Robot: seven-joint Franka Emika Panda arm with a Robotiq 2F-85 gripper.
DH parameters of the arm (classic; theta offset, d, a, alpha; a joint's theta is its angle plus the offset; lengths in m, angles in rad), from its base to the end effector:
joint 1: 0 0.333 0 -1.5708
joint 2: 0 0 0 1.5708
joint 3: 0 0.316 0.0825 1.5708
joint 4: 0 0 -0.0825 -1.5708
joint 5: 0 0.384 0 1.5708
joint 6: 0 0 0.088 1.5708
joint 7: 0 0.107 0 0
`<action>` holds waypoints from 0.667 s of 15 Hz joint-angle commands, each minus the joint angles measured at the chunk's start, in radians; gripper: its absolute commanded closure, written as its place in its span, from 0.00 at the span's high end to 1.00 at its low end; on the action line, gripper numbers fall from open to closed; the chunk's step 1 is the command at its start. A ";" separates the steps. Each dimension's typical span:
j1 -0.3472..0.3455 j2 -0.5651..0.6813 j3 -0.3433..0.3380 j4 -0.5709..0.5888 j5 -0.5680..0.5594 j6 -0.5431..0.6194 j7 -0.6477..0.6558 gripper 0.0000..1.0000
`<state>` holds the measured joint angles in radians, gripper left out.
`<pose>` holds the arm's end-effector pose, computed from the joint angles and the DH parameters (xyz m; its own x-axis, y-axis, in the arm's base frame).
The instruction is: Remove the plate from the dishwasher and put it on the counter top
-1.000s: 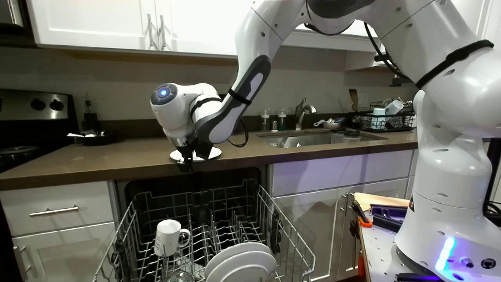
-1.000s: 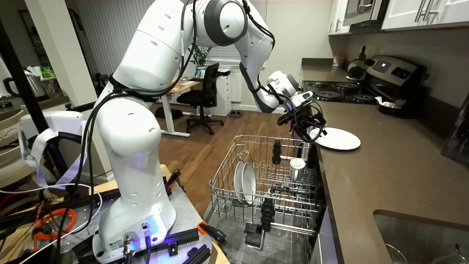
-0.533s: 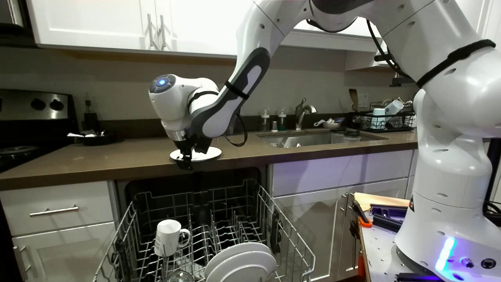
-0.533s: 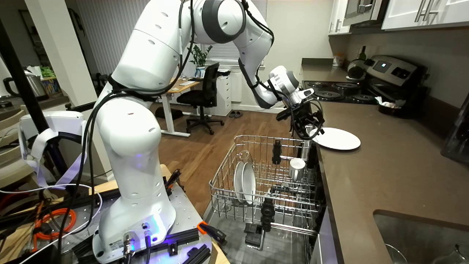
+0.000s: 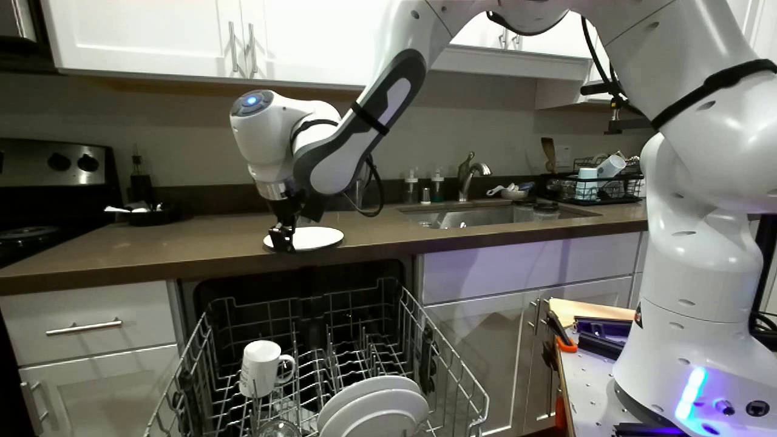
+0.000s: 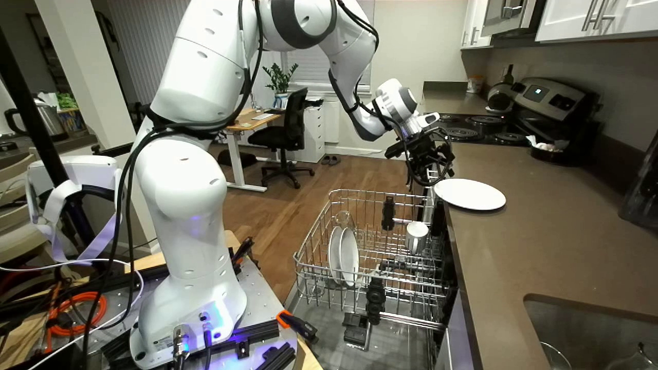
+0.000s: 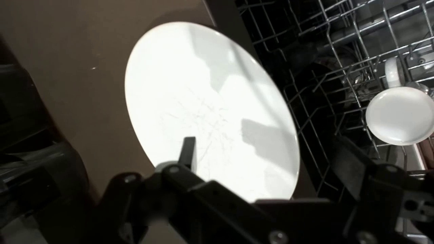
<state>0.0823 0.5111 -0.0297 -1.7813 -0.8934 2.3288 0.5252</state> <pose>0.6651 0.0233 0.2780 0.9660 0.2063 0.1561 0.0744 -0.7994 0.5962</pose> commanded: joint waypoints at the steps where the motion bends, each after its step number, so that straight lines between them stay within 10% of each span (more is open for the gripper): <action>1: 0.010 -0.036 -0.013 -0.032 0.033 -0.019 -0.039 1.00; 10: 0.013 -0.018 -0.025 -0.014 0.087 -0.085 -0.046 1.00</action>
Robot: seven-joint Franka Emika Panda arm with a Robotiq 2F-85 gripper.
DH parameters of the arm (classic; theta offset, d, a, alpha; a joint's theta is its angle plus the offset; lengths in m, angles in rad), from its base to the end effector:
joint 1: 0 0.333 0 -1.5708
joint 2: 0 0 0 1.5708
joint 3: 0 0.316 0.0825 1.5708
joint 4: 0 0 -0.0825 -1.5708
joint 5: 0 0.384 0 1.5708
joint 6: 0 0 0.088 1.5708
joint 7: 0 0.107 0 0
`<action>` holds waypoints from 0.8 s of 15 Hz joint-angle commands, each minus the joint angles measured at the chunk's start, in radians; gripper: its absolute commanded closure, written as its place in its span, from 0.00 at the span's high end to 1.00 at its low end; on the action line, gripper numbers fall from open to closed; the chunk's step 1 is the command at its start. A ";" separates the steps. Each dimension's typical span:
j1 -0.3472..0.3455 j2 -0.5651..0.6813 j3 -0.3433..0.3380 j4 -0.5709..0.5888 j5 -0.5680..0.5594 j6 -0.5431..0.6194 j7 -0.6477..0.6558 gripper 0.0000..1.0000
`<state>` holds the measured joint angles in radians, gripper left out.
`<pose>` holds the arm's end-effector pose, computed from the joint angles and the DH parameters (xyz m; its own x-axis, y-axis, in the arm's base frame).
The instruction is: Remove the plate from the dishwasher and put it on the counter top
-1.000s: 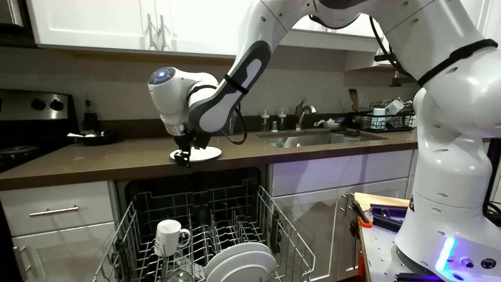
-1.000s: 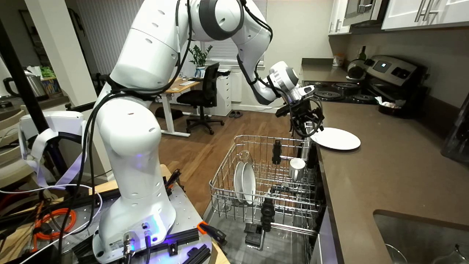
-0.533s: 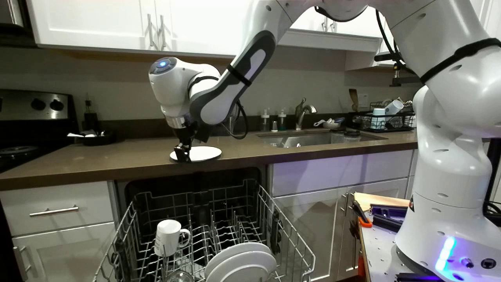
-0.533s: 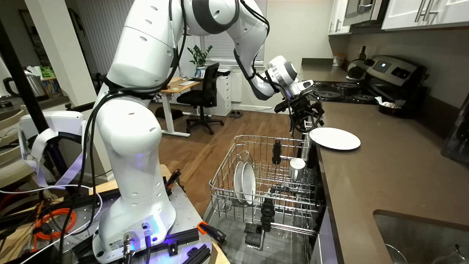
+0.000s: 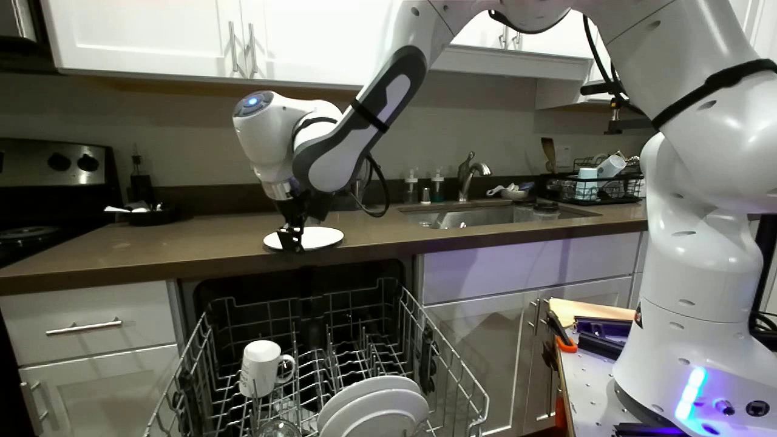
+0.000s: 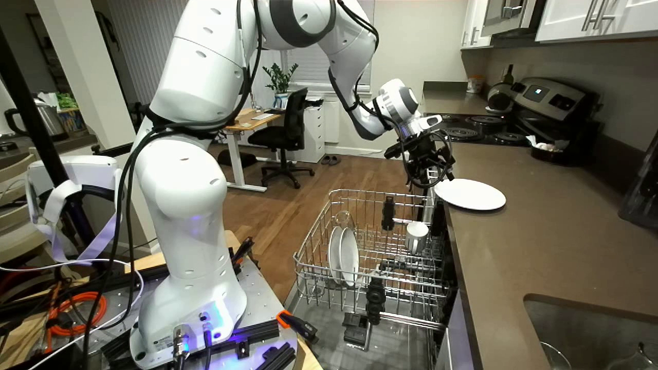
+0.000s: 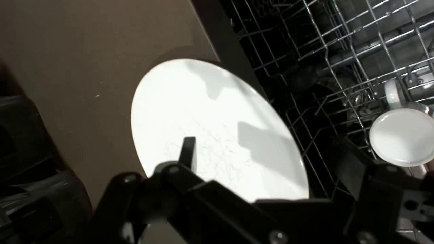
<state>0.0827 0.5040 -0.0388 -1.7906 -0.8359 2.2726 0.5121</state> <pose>0.6585 0.0125 0.2752 0.9838 0.1392 0.1129 0.0466 -0.8070 0.5887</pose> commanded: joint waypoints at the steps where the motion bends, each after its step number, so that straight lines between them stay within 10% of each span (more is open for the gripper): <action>1: 0.011 -0.007 -0.017 -0.002 0.031 -0.032 -0.036 1.00; 12: 0.008 0.044 -0.049 0.038 0.028 -0.062 -0.021 1.00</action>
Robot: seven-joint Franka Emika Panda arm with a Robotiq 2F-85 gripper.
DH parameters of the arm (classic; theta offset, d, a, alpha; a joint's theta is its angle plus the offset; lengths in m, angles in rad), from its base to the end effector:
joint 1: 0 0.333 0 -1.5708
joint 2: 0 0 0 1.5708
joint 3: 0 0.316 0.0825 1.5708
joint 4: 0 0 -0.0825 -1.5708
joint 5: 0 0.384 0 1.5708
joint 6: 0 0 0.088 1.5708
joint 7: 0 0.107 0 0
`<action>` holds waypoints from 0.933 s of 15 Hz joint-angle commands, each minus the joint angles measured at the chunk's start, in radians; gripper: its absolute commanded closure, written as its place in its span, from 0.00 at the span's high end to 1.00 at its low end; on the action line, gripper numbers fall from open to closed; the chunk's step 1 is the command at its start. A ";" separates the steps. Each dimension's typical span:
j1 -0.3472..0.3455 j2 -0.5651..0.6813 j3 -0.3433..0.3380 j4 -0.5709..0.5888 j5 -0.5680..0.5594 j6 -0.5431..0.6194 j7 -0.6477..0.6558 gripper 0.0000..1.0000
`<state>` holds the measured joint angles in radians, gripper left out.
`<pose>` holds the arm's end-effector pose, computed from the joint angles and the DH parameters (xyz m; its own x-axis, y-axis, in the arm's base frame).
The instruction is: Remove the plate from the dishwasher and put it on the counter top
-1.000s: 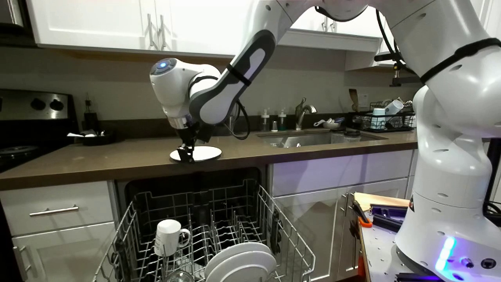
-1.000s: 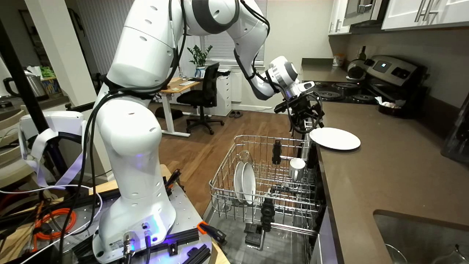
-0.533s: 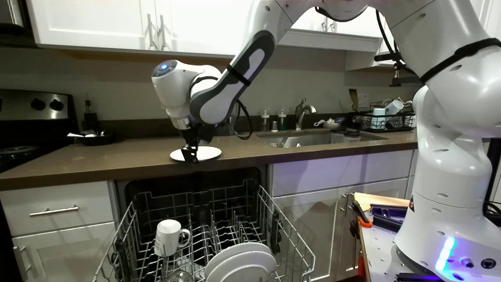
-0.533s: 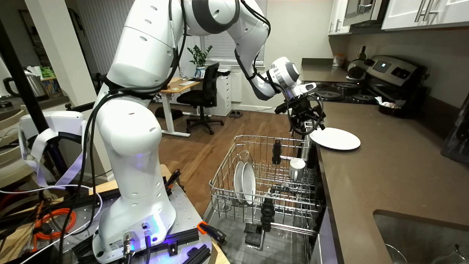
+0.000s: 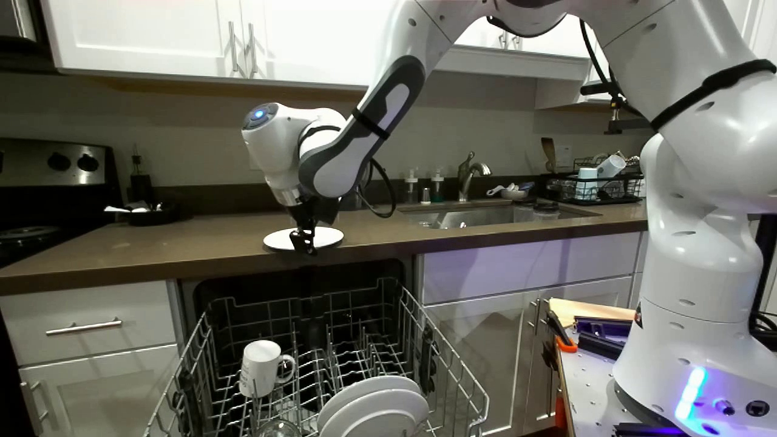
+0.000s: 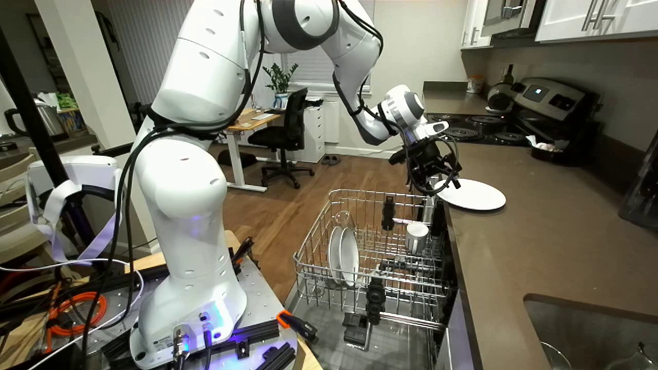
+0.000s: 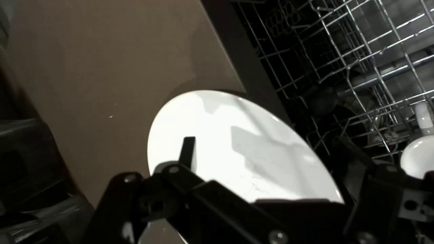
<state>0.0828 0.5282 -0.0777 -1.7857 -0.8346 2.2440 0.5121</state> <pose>0.6562 -0.0139 0.2611 0.9930 0.0922 0.0734 0.0277 -0.7879 0.6151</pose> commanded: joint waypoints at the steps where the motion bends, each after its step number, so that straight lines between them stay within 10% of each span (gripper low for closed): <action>1: 0.006 0.024 -0.011 0.038 0.032 -0.035 -0.025 1.00; 14: 0.008 0.055 -0.035 0.106 0.090 -0.052 -0.023 1.00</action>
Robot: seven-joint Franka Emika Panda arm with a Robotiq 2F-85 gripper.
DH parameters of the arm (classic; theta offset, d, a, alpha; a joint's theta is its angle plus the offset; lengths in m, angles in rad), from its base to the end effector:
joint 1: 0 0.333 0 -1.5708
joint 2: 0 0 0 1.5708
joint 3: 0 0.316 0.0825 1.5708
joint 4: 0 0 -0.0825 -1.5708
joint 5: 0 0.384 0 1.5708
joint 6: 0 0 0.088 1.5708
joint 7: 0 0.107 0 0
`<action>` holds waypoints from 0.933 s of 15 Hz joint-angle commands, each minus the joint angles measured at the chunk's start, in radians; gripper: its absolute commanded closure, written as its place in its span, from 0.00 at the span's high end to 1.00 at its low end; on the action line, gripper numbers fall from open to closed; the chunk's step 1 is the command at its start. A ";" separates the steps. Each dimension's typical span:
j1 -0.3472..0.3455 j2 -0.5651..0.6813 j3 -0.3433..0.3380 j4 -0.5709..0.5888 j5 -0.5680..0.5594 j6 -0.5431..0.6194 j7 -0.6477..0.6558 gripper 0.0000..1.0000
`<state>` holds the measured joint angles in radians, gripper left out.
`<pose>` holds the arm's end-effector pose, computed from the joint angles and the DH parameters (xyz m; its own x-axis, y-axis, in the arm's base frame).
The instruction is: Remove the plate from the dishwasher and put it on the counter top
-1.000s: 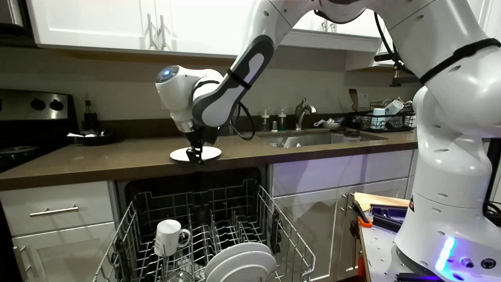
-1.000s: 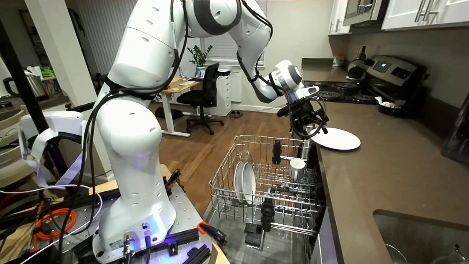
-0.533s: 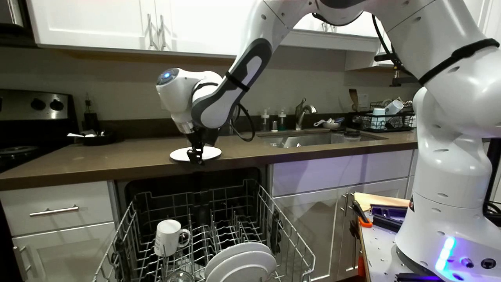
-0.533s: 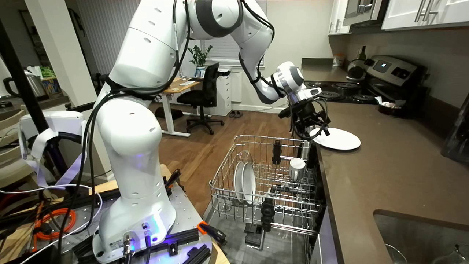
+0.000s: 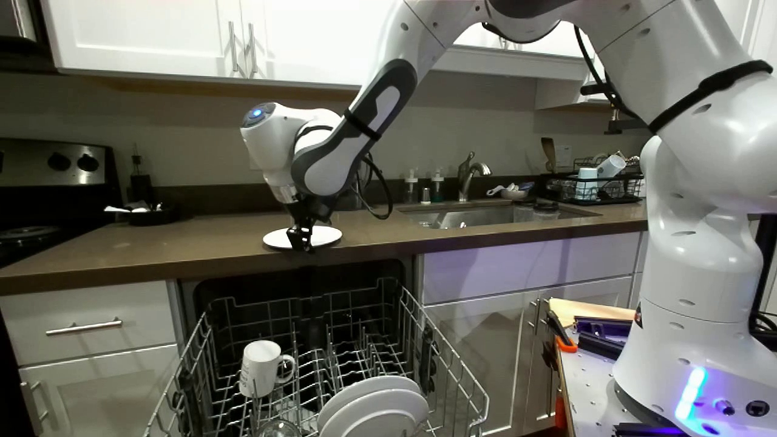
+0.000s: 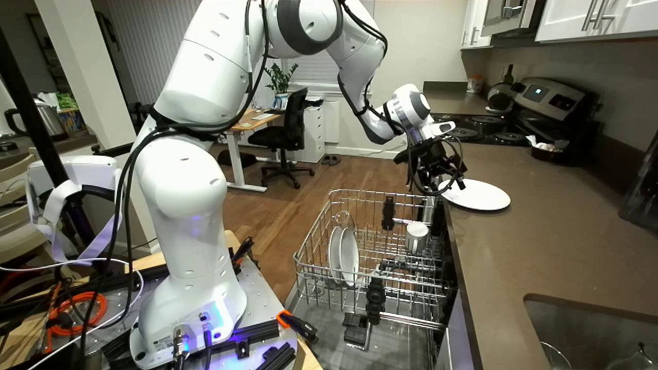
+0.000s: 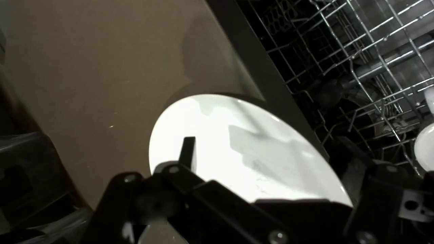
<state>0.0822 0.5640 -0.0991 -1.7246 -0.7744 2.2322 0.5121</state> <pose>0.6698 -0.0261 0.2630 0.9951 0.0276 0.0948 -0.0344 -0.8032 0.5947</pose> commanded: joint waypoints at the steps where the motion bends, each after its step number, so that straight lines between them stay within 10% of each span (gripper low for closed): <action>1: 0.009 0.021 -0.016 0.050 0.029 -0.042 -0.022 1.00; 14: 0.010 0.027 -0.031 0.077 0.024 -0.036 -0.004 1.00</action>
<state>0.0825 0.5830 -0.1194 -1.6797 -0.7740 2.2239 0.5135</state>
